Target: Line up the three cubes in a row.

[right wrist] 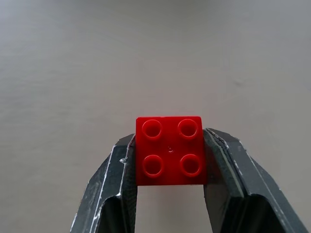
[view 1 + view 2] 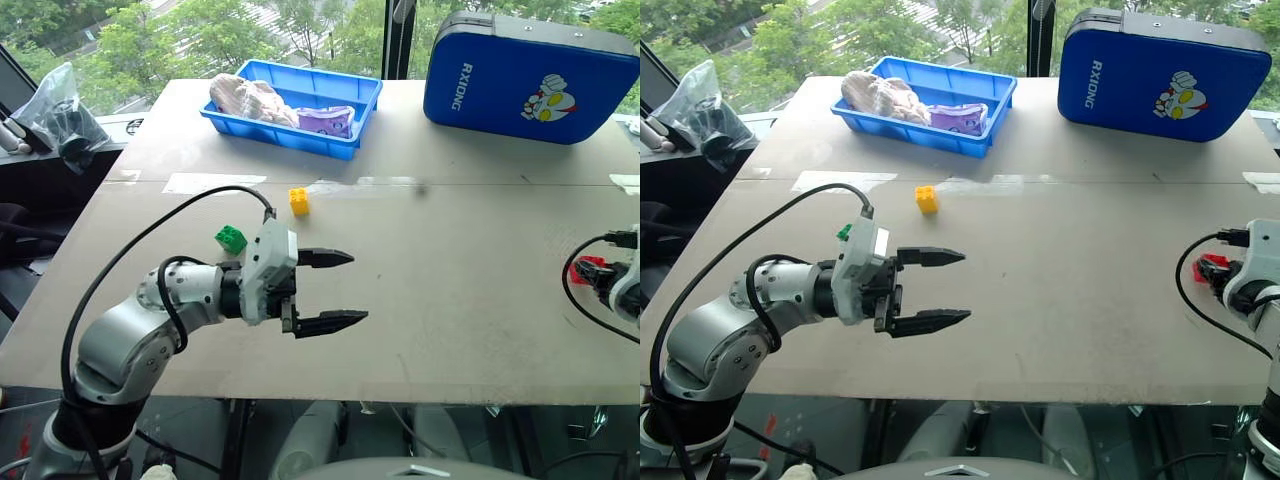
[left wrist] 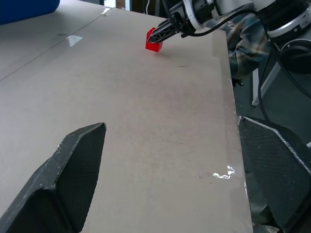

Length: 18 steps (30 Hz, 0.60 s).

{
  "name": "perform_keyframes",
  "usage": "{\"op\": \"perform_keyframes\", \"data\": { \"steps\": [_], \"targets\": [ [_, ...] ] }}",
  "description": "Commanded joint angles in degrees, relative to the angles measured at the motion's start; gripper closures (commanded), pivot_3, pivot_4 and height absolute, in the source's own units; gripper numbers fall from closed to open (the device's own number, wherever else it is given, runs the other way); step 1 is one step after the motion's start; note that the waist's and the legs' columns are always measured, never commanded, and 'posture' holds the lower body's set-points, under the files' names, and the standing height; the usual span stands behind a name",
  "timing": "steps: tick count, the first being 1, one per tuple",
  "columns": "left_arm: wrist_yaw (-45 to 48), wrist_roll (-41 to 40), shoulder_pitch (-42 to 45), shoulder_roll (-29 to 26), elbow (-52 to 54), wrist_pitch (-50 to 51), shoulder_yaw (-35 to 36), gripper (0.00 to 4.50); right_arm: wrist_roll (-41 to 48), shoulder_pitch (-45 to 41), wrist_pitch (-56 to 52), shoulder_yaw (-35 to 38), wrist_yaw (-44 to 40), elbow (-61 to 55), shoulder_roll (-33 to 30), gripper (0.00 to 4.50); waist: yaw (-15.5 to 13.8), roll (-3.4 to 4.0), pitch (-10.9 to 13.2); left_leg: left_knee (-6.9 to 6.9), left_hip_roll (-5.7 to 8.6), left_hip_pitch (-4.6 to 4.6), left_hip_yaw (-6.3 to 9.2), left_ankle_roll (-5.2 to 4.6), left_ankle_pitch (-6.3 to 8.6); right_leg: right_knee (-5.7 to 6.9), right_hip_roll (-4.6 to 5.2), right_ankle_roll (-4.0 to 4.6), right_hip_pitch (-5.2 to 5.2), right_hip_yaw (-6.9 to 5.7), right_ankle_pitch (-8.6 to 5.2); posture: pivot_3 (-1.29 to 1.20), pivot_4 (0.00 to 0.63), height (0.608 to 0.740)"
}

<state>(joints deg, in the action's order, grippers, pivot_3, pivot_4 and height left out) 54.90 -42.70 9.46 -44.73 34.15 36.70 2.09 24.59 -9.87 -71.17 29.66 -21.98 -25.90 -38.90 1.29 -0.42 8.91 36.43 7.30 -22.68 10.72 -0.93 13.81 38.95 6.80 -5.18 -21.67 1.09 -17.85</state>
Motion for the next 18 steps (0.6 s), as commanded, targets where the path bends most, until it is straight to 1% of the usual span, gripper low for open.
{"op": "perform_keyframes", "data": {
  "steps": [1, 3, 4, 6, 10, 11, 14, 18],
  "targets": [
    [-0.17, 2.38, -4.95, -0.19, 0.84, -4.48, 3.9, 0.0, 7.03, -2.73, 12.32, -7.22, -16.91, -4.97, -4.24, 3.2, 0.33, 0.0, 0.0, 0.0, -0.04, 0.0, 0.01, -0.01, 0.0, -0.01, -0.02, 0.0, 0.0, -0.02, 0.0, 0.0, 0.15, 0.74],
    [-0.9, 4.6, -8.31, 0.23, 0.7, -7.21, 5.4, 0.0, 5.93, -5.11, 18.89, -14.27, -23.24, -3.44, -7.05, 3.2, 0.69, -0.02, 0.01, 0.0, -0.1, 0.0, -0.02, -0.02, 0.01, -0.05, -0.03, 0.0, 0.01, -0.03, 0.0, 0.0, 0.15, 0.74],
    [-1.49, 5.02, -10.45, 0.82, 0.56, -8.18, 6.7, 0.0, 5.17, -7.96, 21.97, -19.25, -27.33, -1.58, -7.84, 3.2, 0.74, -0.07, 0.01, 0.0, -0.1, -0.01, 0.0, -0.02, 0.02, -0.05, -0.03, 0.0, 0.02, -0.07, 0.0, 0.0, 0.15, 0.74],
    [-2.38, 5.79, -13.37, 1.31, 0.62, -9.5, 8.58, 0.0, 2.63, -13.23, 28.06, -27.31, -33.19, 2.88, -7.99, 3.2, 1.0, -0.1, 0.03, 0.03, -0.1, -0.02, -0.02, -0.03, 0.02, -0.09, -0.02, 0.01, 0.03, -0.08, 0.01, 0.0, 0.15, 0.74],
    [0.14, 4.78, -16.39, -0.34, 1.42, -10.25, 10.99, 0.0, -4.54, -19.42, 40.16, -38.04, -40.86, 11.65, -7.94, 3.2, 0.28, -0.2, 0.07, 0.04, -0.1, -0.05, 0.05, -0.03, 0.02, -0.1, 0.05, 0.0, 0.02, -0.18, 0.04, 0.0, 0.15, 0.74],
    [0.83, 3.28, -17.37, -0.74, 1.81, -9.57, 12.23, 0.0, -6.57, -20.91, 43.43, -40.65, -42.93, 14.1, -7.77, 3.2, -0.02, -0.21, 0.08, 0.04, -0.1, -0.08, 0.07, -0.03, 0.02, -0.12, 0.03, 0.0, 0.01, -0.19, 0.04, 0.0, 0.15, 0.74],
    [2.37, 0.5, -20.97, -1.66, 2.86, -8.66, 15.76, 0.0, -10.25, -24.59, 49.49, -45.33, -47.18, 21.22, -6.41, 3.2, -0.29, -0.22, 0.09, 0.03, -0.1, -0.1, 0.06, -0.03, 0.03, -0.16, 0.07, 0.0, -0.02, -0.15, 0.04, 0.0, 0.15, 0.74],
    [3.23, 0.09, -24.02, -2.1, 3.68, -9.18, 17.78, 0.0, -12.98, -26.89, 53.86, -47.56, -50.46, 27.17, -5.5, 3.2, -0.44, -0.22, 0.11, 0.0, -0.1, -0.1, 0.08, -0.02, 0.03, -0.16, 0.18, 0.0, -0.04, -0.15, 0.04, 0.0, 0.15, 0.74]
  ]
}}
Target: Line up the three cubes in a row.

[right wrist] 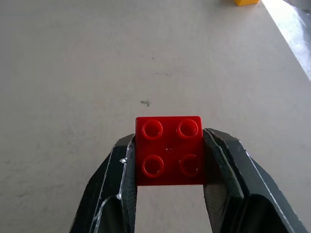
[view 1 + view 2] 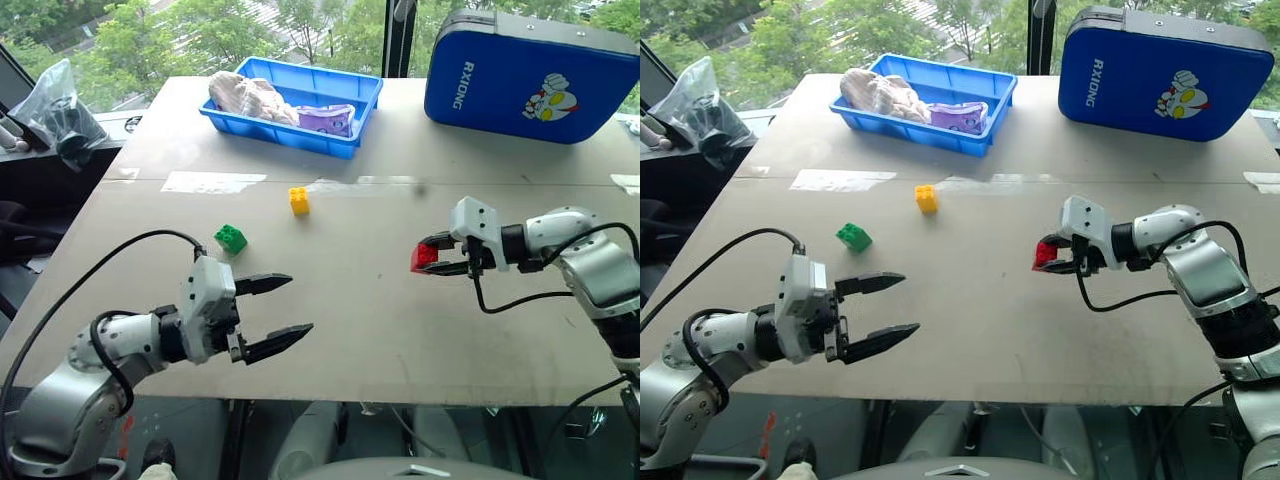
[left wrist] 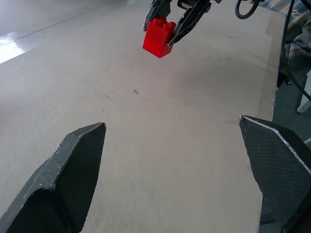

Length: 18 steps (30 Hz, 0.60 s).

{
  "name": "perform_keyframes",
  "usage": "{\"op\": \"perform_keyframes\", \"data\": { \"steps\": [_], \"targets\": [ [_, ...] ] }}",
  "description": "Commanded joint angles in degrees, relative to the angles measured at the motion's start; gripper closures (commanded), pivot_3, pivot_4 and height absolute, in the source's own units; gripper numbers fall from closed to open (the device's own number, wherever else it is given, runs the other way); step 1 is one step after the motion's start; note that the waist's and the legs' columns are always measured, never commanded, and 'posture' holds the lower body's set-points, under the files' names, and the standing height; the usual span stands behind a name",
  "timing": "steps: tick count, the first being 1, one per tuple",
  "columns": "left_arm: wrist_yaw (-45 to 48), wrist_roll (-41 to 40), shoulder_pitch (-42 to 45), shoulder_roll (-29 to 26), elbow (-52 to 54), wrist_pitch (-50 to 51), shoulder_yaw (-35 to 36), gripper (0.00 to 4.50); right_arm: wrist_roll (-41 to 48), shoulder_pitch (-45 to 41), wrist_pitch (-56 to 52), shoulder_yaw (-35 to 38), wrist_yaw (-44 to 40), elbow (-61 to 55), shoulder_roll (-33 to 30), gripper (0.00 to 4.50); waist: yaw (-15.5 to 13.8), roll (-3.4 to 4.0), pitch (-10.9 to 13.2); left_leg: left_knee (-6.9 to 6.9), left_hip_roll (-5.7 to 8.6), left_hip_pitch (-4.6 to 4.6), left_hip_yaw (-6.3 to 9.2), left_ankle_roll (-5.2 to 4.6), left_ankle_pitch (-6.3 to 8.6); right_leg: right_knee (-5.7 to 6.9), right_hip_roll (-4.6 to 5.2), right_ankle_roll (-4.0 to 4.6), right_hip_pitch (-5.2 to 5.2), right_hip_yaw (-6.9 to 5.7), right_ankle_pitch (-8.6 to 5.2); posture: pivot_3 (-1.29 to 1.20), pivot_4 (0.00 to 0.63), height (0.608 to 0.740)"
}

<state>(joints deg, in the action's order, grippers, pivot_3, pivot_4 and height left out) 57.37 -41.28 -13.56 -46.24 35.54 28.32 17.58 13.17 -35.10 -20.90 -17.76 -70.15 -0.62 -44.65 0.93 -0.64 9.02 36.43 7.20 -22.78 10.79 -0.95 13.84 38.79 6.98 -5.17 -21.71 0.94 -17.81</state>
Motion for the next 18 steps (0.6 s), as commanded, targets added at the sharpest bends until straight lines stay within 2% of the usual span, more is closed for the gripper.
{"op": "perform_keyframes", "data": {
  "steps": [1, 9, 18],
  "targets": [
    [0.86, -1.45, -1.56, -0.45, 2.44, -0.95, 2.59, 0.0, -1.95, -2.04, 3.97, -0.53, -3.01, 2.88, 0.49, 3.2, -0.18, 0.0, 0.0, 0.0, 0.0, 0.0, 0.0, 0.0, 0.0, 0.0, 0.0, 0.0, 0.0, 0.0, 0.0, 0.0, 0.15, 0.74],
    [1.31, -0.46, -2.58, -0.49, 1.95, -2.67, 2.53, 0.0, -5.45, -3.95, 6.41, -1.27, -4.3, 7.48, 2.8, 3.2, -0.11, 0.01, 0.0, 0.01, 0.0, 0.01, 0.0, 0.01, 0.0, 0.02, -0.01, 0.01, 0.0, 0.01, 0.01, 0.0, 0.15, 0.74],
    [1.49, -0.19, -0.29, -1.12, 0.95, -2.38, 1.32, 0.0, -6.8, -3.87, 5.0, -0.68, -5.0, 7.11, 2.53, 3.2, -0.14, 0.01, 0.0, 0.01, 0.0, 0.01, 0.0, 0.01, 0.0, 0.02, -0.01, 0.01, -0.01, 0.02, 0.01, 0.0, 0.15, 0.74]
  ]
}}
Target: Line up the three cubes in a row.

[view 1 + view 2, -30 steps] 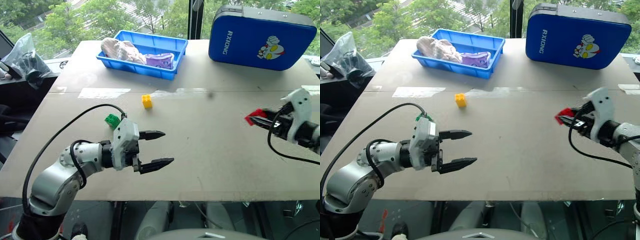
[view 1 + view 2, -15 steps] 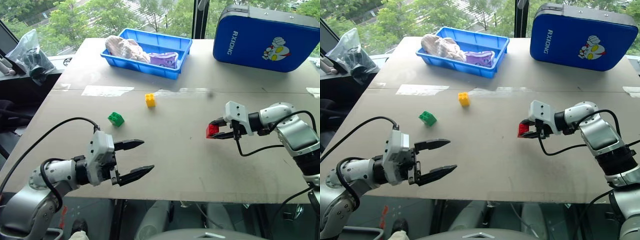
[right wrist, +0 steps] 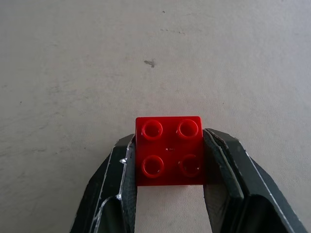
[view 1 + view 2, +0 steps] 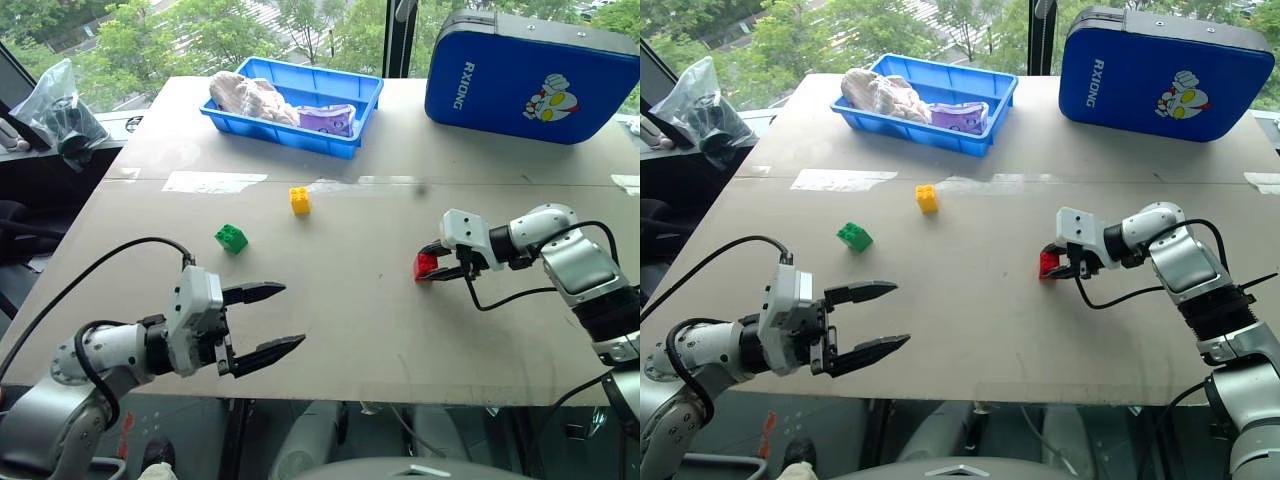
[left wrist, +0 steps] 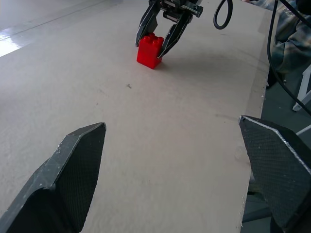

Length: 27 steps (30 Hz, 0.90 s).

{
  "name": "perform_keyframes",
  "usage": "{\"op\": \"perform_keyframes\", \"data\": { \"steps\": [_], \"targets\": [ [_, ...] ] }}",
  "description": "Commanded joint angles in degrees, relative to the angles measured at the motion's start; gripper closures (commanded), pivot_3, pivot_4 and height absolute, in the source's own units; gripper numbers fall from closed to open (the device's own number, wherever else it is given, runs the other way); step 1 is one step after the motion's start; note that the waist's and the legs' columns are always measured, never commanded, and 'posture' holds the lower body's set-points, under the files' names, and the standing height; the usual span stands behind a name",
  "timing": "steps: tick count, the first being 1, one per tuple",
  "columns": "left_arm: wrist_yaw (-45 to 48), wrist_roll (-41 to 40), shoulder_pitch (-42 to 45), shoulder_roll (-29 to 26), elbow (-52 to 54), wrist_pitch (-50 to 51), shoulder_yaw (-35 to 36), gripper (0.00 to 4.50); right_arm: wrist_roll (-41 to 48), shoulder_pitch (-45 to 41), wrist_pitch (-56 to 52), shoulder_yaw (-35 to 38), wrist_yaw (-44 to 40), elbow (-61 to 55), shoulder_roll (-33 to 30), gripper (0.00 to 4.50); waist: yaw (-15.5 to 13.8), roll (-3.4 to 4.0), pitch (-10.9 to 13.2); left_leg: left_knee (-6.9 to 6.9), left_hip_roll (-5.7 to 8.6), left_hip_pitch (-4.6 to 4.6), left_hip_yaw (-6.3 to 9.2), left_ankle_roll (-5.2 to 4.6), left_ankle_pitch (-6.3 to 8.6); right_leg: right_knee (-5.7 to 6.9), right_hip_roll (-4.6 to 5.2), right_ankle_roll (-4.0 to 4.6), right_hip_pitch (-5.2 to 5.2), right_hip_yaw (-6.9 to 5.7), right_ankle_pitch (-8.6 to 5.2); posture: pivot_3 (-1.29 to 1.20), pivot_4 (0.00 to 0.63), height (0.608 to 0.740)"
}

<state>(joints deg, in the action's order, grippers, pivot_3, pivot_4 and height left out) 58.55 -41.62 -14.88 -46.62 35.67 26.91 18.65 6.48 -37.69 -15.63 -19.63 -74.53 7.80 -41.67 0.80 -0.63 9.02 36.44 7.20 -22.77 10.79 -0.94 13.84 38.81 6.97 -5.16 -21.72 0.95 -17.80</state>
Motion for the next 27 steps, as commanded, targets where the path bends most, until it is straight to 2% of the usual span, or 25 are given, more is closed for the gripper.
{"op": "perform_keyframes", "data": {
  "steps": [1, 4, 5, 6, 7, 10, 14, 16, 20, 23, 27],
  "targets": [
    [0.29, 0.22, 1.32, -0.79, 0.77, -0.89, 0.07, 0.0, -0.17, -1.26, -0.42, 1.2, -0.67, -1.29, -0.45, 3.2, -0.01, 0.0, 0.0, 0.0, 0.0, 0.0, 0.0, 0.0, 0.0, 0.0, 0.0, 0.0, 0.0, 0.0, 0.0, 0.0, 0.15, 0.74],
    [0.28, 0.31, 1.91, -0.91, 0.71, -0.61, -0.21, 0.0, -0.08, -1.12, -1.02, 1.13, -0.92, -1.02, -0.28, 3.2, 0.01, 0.0, 0.0, 0.0, 0.0, 0.0, 0.0, 0.0, 0.0, 0.0, 0.0, 0.0, 0.0, 0.0, 0.0, 0.0, 0.15, 0.74],
    [0.26, 0.32, 2.0, -0.95, 0.72, -0.56, -0.26, 0.0, 0.18, -1.1, -1.52, 1.23, -0.92, -0.93, -0.12, 2.18, 0.0, 0.0, 0.0, 0.0, 0.0, 0.0, 0.0, 0.0, 0.0, 0.0, 0.0, 0.0, 0.0, 0.01, 0.0, 0.0, 0.15, 0.74],
    [0.21, 0.26, 2.03, -0.97, 0.79, -0.46, -0.29, 0.0, 0.36, -1.07, -1.59, 1.32, -1.01, -0.93, -0.03, 1.97, 0.02, 0.0, 0.0, 0.0, 0.0, 0.0, 0.0, 0.0, 0.0, 0.0, 0.0, 0.0, 0.0, 0.0, 0.0, 0.0, 0.15, 0.74],
    [0.2, 0.29, 2.03, -0.99, 0.8, -0.44, -0.31, 0.0, 0.25, -1.07, -1.27, 1.52, -0.57, -0.89, 0.14, 1.55, 0.02, 0.01, 0.0, 0.0, 0.0, 0.0, 0.01, 0.0, 0.0, 0.0, 0.0, 0.0, 0.0, 0.0, 0.0, 0.0, 0.15, 0.74],
    [0.17, 0.61, 1.85, -0.96, 0.65, -0.52, -0.35, 0.0, 0.38, -0.9, -0.98, 2.09, 0.01, -1.19, 0.28, 0.02, 0.03, 0.01, 0.0, 0.0, 0.0, 0.0, 0.0, 0.0, 0.0, 0.0, 0.0, 0.0, -0.01, 0.01, 0.0, 0.0, 0.15, 0.74],
    [-3.3, 0.96, 2.11, 0.4, -0.71, 0.66, 0.1, 0.0, 4.06, -0.22, -1.97, 5.97, 0.85, -4.31, 0.33, 0.02, -0.02, 0.01, 0.01, 0.0, 0.0, 0.0, 0.0, 0.0, 0.0, 0.0, 0.0, 0.0, -0.01, 0.01, 0.0, 0.0, 0.15, 0.74],
    [-8.98, 1.74, 5.29, 2.45, -2.68, 1.59, 0.27, 0.0, 7.71, 0.81, -3.92, 9.18, 1.2, -7.57, 0.21, 0.02, -0.07, 0.01, 0.01, -0.01, 0.0, 0.0, 0.01, 0.0, 0.0, 0.0, 0.0, 0.0, -0.01, 0.0, 0.0, 0.0, 0.15, 0.74],
    [-20.4, 2.62, 15.7, 2.89, -8.12, 11.76, -1.64, 0.0, 14.93, 4.99, -10.03, 16.73, 4.64, -16.57, -0.23, 0.02, -0.69, -0.01, 0.0, 0.01, 0.0, -0.03, 0.16, 0.01, 0.0, 0.04, -0.03, 0.0, 0.02, -0.08, 0.01, 0.0, 0.15, 0.74],
    [-25.86, 3.32, 26.47, 2.99, -13.89, 20.09, -5.03, 0.0, 16.33, 10.02, -14.86, 21.95, 11.4, -24.39, -1.0, 0.02, -1.33, -0.04, -0.01, 0.06, 0.05, -0.06, 0.24, 0.01, 0.0, 0.07, -0.13, 0.0, 0.03, -0.11, 0.02, 0.0, 0.15, 0.74],
    [-28.62, 7.51, 37.77, 4.69, -21.34, 22.65, -10.82, 0.0, 21.04, 19.35, -20.58, 30.48, 16.76, -36.3, -2.3, 0.02, -1.62, -0.08, 0.01, 0.1, 0.12, -0.11, 0.22, 0.01, 0.0, 0.05, -0.13, -0.05, -0.01, -0.11, 0.04, 0.0, 0.15, 0.74]
  ]
}}
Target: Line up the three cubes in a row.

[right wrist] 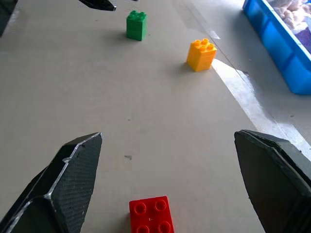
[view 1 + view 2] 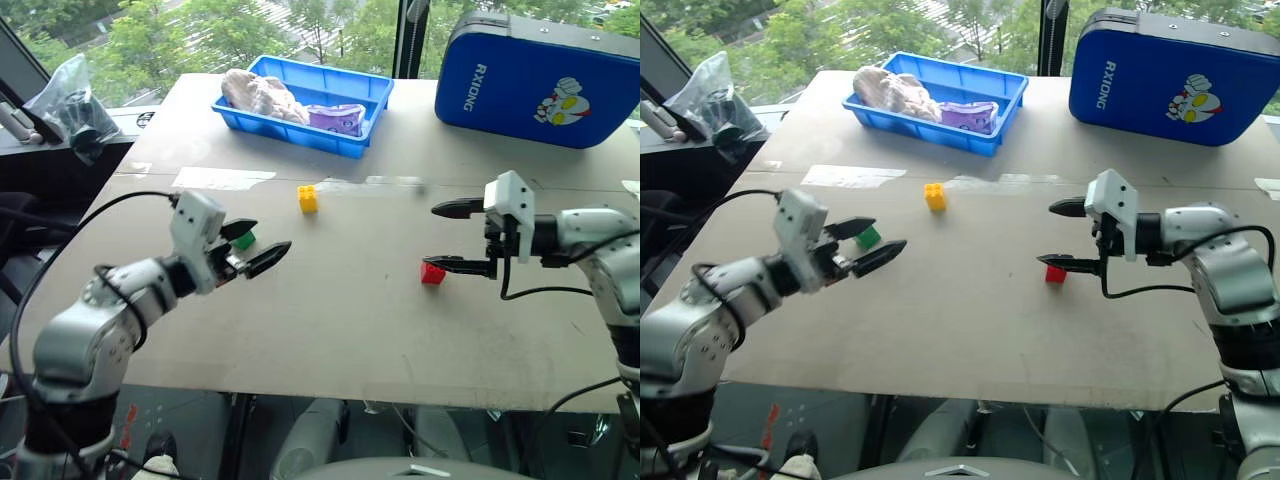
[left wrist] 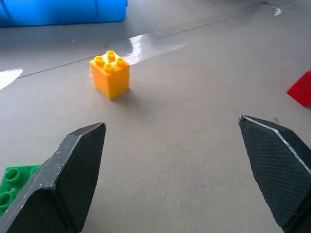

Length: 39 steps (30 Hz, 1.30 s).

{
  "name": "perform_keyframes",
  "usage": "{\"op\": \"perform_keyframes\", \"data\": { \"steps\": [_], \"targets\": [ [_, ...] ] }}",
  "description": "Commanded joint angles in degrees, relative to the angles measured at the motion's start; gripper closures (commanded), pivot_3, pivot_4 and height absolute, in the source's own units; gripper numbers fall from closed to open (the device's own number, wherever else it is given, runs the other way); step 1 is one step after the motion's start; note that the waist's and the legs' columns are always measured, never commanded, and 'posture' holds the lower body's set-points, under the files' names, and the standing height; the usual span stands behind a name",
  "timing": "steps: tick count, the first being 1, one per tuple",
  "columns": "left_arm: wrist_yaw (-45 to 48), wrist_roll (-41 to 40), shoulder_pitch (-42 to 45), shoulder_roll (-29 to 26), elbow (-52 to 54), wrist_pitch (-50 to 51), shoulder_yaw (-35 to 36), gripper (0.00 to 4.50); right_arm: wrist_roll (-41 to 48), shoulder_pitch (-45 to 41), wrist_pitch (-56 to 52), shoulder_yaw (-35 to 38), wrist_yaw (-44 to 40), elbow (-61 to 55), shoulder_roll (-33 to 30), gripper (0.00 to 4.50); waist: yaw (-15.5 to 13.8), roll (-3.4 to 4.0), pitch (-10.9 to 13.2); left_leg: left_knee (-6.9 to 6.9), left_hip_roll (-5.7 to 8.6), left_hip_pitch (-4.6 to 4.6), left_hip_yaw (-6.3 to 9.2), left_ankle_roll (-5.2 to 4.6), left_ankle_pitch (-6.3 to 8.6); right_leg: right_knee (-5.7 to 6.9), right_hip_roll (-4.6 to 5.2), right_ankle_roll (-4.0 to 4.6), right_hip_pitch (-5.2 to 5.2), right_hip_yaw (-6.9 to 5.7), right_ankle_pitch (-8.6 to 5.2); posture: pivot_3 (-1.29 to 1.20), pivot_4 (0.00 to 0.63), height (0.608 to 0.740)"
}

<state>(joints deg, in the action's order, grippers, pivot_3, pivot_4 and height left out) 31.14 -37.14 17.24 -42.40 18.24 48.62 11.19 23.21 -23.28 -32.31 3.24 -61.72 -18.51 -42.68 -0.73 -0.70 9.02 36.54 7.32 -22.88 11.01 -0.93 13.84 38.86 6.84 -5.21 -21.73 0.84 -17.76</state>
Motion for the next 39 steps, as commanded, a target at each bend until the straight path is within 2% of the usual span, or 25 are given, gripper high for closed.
{"op": "perform_keyframes", "data": {
  "steps": [1, 5, 8, 17, 22, 25, 28, 31, 33, 34, 36, 39],
  "targets": [
    [-1.57, 5.22, 9.06, 1.2, -7.22, 0.04, -5.35, 0.0, 5.41, 8.04, -5.38, 10.47, 5.45, -13.57, -1.58, 0.02, -0.17, -0.02, 0.01, -0.01, 0.01, -0.03, 0.04, 0.0, 0.0, 0.01, 0.03, 0.0, 0.0, -0.03, 0.0, 0.0, 0.15, 0.74],
    [-0.24, 11.31, 17.71, 3.17, -17.21, -3.45, -10.72, 0.0, 12.01, 14.68, -9.87, 18.04, 10.55, -22.66, -0.87, 0.02, 0.2, -0.05, 0.03, 0.02, 0.04, -0.06, -0.01, 0.0, 0.0, 0.0, 0.05, -0.01, -0.02, -0.04, 0.01, 0.0, 0.15, 0.74],
    [6.07, 15.36, 24.56, 3.38, -26.92, -8.26, -15.18, 0.0, 16.05, 19.87, -11.21, 22.25, 13.1, -27.91, -0.57, 0.02, 0.87, -0.12, 0.03, 0.06, 0.03, -0.02, -0.05, 0.0, -0.01, 0.04, 0.04, -0.04, 0.01, -0.02, 0.02, 0.0, 0.15, 0.74],
    [27.55, 30.4, 41.87, 2.54, -61.73, -30.6, -26.08, 0.0, 21.36, 25.23, -11.32, 25.31, 21.93, -35.71, -0.55, 0.02, 1.58, -0.22, 0.09, 0.12, 0.05, -0.04, -0.04, -0.01, 0.0, 0.03, 0.02, -0.06, 0.03, -0.07, 0.03, 0.0, 0.15, 0.74],
    [30.35, 36.24, 48.55, 5.44, -76.57, -41.11, -27.33, 0.0, 22.08, 29.13, -9.13, 26.38, 23.06, -38.96, -1.14, 0.02, 1.47, -0.44, 0.19, 0.24, 0.1, -0.17, 0.09, -0.02, 0.0, 0.03, 0.03, -0.09, 0.02, -0.22, 0.04, 0.0, 0.15, 0.74],
    [31.61, 38.22, 51.6, 6.5, -81.96, -43.99, -26.57, 0.0, 22.9, 30.62, -8.64, 26.76, 24.72, -40.58, -1.14, 0.02, 1.55, -0.5, 0.19, 0.55, 0.13, -0.4, 0.26, -0.02, 0.0, 0.07, 0.0, -0.16, 0.01, -0.41, 0.08, 0.0, 0.15, 0.74],
    [33.92, 38.39, 53.42, 5.98, -83.75, -41.83, -24.93, 0.0, 23.31, 31.96, -7.82, 26.33, 25.83, -41.45, -1.41, 0.02, 1.8, -0.53, 0.18, 0.84, 0.15, -0.65, 0.37, -0.03, 0.0, 0.12, -0.04, -0.25, -0.09, -0.49, 0.14, 0.0, 0.15, 0.74],
    [39.63, 36.66, 55.49, 2.0, -80.86, -30.2, -22.75, 0.0, 22.85, 33.47, -6.51, 25.3, 25.39, -41.49, -2.58, 0.02, 2.05, -0.55, 0.17, 0.91, 0.18, -0.7, 0.39, -0.06, 0.01, 0.14, -0.05, -0.28, -0.09, -0.51, 0.15, 0.0, 0.15, 0.74],
    [44.26, 36.5, 55.03, -2.06, -75.75, -20.9, -22.62, 0.0, 23.53, 33.61, -5.82, 24.87, 25.23, -41.44, -2.73, 0.02, 3.29, -0.62, 0.21, 0.92, 0.2, -0.73, 0.42, -0.07, 0.02, 0.17, -0.07, -0.28, -0.13, -0.55, 0.15, 0.0, 0.15, 0.74],
    [46.99, 36.21, 51.27, -5.8, -69.37, -14.73, -23.06, 0.0, 23.09, 32.83, -4.61, 23.69, 24.08, -40.62, -2.94, 0.02, 3.53, -0.62, 0.21, 0.92, 0.2, -0.77, 0.47, -0.06, 0.02, 0.2, -0.09, -0.28, -0.19, -0.58, 0.15, 0.0, 0.15, 0.74],
    [48.87, 36.04, 45.16, -10.2, -61.05, -8.9, -23.12, 0.0, 22.49, 31.29, -3.29, 21.68, 22.73, -39.43, -3.41, 0.02, 3.95, -0.59, 0.17, 0.91, 0.21, -0.74, 0.47, -0.07, 0.02, 0.24, -0.05, -0.28, -0.17, -0.57, 0.15, 0.0, 0.15, 0.74],
    [46.51, 33.22, 37.72, -11.82, -51.34, -3.12, -19.52, 0.0, 22.02, 29.65, -2.09, 19.17, 21.38, -37.74, -4.02, 0.02, 4.51, -0.54, 0.14, 0.78, 0.18, -0.45, 0.36, -0.07, 0.02, 0.27, -0.08, -0.28, -0.06, -0.32, 0.15, 0.0, 0.15, 0.74]
  ]
}}
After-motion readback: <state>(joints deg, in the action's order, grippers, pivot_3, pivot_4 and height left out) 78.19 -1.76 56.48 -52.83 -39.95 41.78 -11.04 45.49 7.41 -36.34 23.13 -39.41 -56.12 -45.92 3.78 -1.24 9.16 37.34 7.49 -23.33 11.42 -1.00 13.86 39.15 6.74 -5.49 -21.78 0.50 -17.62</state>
